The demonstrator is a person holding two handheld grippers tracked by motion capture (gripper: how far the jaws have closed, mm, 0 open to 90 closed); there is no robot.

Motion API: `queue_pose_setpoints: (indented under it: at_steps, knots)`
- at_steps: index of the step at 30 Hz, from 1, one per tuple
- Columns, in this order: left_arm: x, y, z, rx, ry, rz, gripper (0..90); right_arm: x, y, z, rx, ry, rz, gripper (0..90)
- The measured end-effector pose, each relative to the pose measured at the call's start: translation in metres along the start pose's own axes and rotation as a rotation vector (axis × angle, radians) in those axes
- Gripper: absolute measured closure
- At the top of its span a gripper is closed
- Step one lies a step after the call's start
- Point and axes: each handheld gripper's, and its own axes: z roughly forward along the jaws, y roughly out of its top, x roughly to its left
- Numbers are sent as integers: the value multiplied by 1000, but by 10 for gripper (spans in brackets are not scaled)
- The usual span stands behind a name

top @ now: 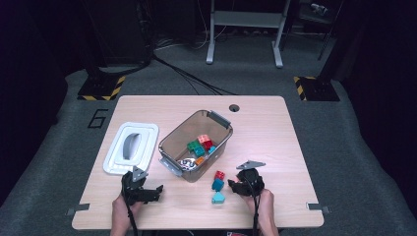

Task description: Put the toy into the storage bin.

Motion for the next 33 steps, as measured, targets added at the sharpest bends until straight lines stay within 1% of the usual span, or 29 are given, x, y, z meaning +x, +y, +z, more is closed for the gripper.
queue_pose_setpoints:
  at_steps: [2,4,5,7,8,10,11,12,13,14,15,16,17,18,19,21,22,23,24,25,26,27,29,31,33]
  knots:
    - [0,0,0,0,0,0,15,-1,1,-2,-9,0,14,587]
    - [0,0,0,0,1,0,15,-3,3,-4,-18,-2,0,587]
    - [0,0,0,0,0,0,15,-3,4,-6,-18,-4,9,587]
    - [0,0,0,0,0,0,15,-5,6,-9,-30,-2,1,587]
    - [0,0,0,0,0,1,15,-5,8,-11,-34,-5,11,587]
    - [0,0,0,1,0,-1,15,-6,9,-12,-33,-2,14,587]
    - [0,0,0,3,-2,-1,15,-7,10,-14,-42,-8,5,587]
    - [-1,0,0,-1,-2,-8,15,-6,12,-15,-48,-8,9,587]
    - [0,0,0,0,1,-2,15,-7,14,-18,-54,-6,9,587]
    - [0,0,0,0,1,-2,15,-7,14,-18,-54,-6,9,587]
    - [-1,0,0,-4,2,-8,15,-6,18,-20,-56,-9,16,587]
    - [-1,0,0,-1,0,-3,15,-8,19,-21,-57,-7,-5,587]
    - [-1,0,0,-1,0,-3,15,-8,19,-21,-57,-7,-5,587]
    - [0,0,0,-1,1,1,15,-8,24,-23,-66,-8,-9,588]
    - [0,0,0,-3,2,-1,15,-7,25,-24,-65,-7,6,587]
    - [0,0,0,-2,0,0,15,-6,28,-26,-70,-11,12,588]
    - [0,0,0,1,1,1,15,-8,31,-28,-74,-12,-8,588]
    - [0,0,0,1,0,1,15,-8,34,-30,-78,-13,-4,588]
    - [0,0,0,1,0,1,15,-9,36,-30,-87,-12,-10,588]
    - [0,0,0,1,0,0,15,-9,38,-32,-82,-16,-8,588]
    - [0,0,0,1,0,1,15,-8,40,-33,-87,-14,4,588]
    - [0,0,0,1,0,0,15,-10,42,-35,-90,-15,-13,588]
    - [0,0,0,1,1,1,15,-11,46,-37,-100,-18,-14,588]
    - [0,0,0,1,0,0,15,-12,48,-39,-96,-21,-12,588]
    - [0,0,0,1,0,0,15,-14,55,-43,-113,-23,-8,589]
